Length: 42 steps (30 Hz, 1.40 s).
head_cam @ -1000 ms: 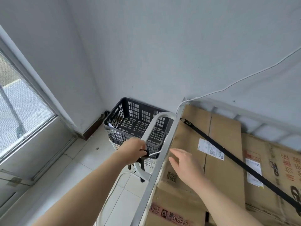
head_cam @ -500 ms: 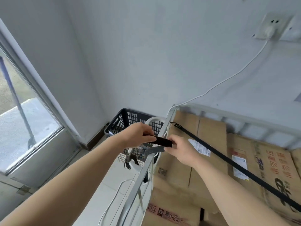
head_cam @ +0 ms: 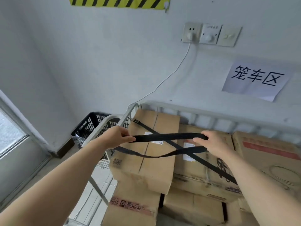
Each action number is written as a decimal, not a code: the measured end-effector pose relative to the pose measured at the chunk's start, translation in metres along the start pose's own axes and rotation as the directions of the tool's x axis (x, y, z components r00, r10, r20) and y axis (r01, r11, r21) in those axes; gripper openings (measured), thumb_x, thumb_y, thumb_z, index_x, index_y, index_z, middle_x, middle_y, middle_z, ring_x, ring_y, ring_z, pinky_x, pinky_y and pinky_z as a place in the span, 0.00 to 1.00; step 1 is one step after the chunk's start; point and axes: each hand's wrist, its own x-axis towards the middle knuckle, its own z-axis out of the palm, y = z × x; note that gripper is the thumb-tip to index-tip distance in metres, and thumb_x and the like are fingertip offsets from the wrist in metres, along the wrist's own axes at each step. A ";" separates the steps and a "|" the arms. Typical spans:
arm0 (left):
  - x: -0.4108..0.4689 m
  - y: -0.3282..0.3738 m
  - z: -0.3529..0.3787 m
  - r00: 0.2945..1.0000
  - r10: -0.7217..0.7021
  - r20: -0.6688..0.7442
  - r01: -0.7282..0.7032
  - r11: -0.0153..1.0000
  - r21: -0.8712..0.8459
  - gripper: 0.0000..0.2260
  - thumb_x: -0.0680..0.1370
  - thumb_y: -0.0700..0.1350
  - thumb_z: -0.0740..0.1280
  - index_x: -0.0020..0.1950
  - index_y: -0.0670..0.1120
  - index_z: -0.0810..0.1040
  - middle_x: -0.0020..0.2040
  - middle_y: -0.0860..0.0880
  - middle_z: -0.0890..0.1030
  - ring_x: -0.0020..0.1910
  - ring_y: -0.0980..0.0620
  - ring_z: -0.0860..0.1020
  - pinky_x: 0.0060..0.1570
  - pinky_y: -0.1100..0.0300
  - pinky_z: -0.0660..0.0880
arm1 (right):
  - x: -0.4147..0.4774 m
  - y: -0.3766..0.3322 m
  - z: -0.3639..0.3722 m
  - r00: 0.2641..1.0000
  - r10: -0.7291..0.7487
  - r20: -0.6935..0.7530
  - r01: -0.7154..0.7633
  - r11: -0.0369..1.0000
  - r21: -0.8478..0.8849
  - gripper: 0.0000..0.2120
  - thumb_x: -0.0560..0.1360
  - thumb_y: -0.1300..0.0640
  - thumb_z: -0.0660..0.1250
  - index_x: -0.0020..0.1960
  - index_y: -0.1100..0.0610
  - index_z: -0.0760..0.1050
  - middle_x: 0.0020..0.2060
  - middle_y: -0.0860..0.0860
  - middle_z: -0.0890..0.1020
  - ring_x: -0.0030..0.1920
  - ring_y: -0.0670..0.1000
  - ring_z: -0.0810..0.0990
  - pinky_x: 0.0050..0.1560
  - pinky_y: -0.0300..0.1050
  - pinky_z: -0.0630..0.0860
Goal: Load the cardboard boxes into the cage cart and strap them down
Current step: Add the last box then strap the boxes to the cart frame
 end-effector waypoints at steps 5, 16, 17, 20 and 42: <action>-0.007 0.030 0.041 0.999 -0.007 0.047 0.007 1.000 0.011 0.10 0.75 0.54 0.70 0.40 0.49 0.80 0.32 0.51 0.77 0.31 0.55 0.73 0.33 0.62 0.68 | -0.010 0.060 -0.026 0.996 0.061 -0.057 -0.064 0.997 -0.049 0.09 0.78 0.50 0.63 0.43 0.54 0.76 0.36 0.52 0.78 0.35 0.51 0.76 0.34 0.44 0.68; -0.028 0.002 0.082 0.981 -0.166 -0.098 0.156 0.982 -0.103 0.05 0.75 0.46 0.71 0.45 0.46 0.85 0.36 0.51 0.83 0.35 0.51 0.81 0.35 0.60 0.79 | -0.006 0.094 -0.011 0.983 0.172 -0.068 -0.180 0.975 -0.130 0.10 0.80 0.53 0.59 0.47 0.58 0.76 0.37 0.55 0.79 0.35 0.53 0.76 0.33 0.44 0.69; -0.030 -0.003 0.080 0.974 -0.192 -0.122 0.178 0.978 -0.113 0.05 0.75 0.46 0.71 0.44 0.46 0.84 0.35 0.51 0.83 0.33 0.53 0.80 0.30 0.65 0.76 | -0.003 0.088 -0.003 0.985 0.161 -0.056 -0.166 0.978 -0.125 0.10 0.80 0.54 0.59 0.47 0.57 0.76 0.37 0.55 0.79 0.36 0.54 0.77 0.34 0.45 0.70; -0.029 -0.022 0.075 0.958 -0.253 -0.136 0.236 0.964 -0.124 0.06 0.76 0.46 0.70 0.47 0.44 0.83 0.36 0.51 0.82 0.30 0.58 0.76 0.26 0.72 0.69 | 0.008 0.063 0.023 0.994 0.104 -0.039 -0.108 0.985 -0.136 0.09 0.79 0.55 0.59 0.47 0.57 0.76 0.39 0.55 0.80 0.38 0.55 0.79 0.36 0.47 0.74; 0.015 -0.228 0.007 0.816 -0.565 -0.121 0.570 0.822 0.006 0.17 0.79 0.47 0.62 0.67 0.44 0.73 0.58 0.44 0.79 0.55 0.44 0.77 0.52 0.54 0.74 | 0.143 -0.128 0.264 0.913 -0.168 0.372 0.223 0.969 -0.109 0.12 0.78 0.53 0.64 0.59 0.54 0.77 0.54 0.51 0.72 0.47 0.51 0.78 0.56 0.47 0.75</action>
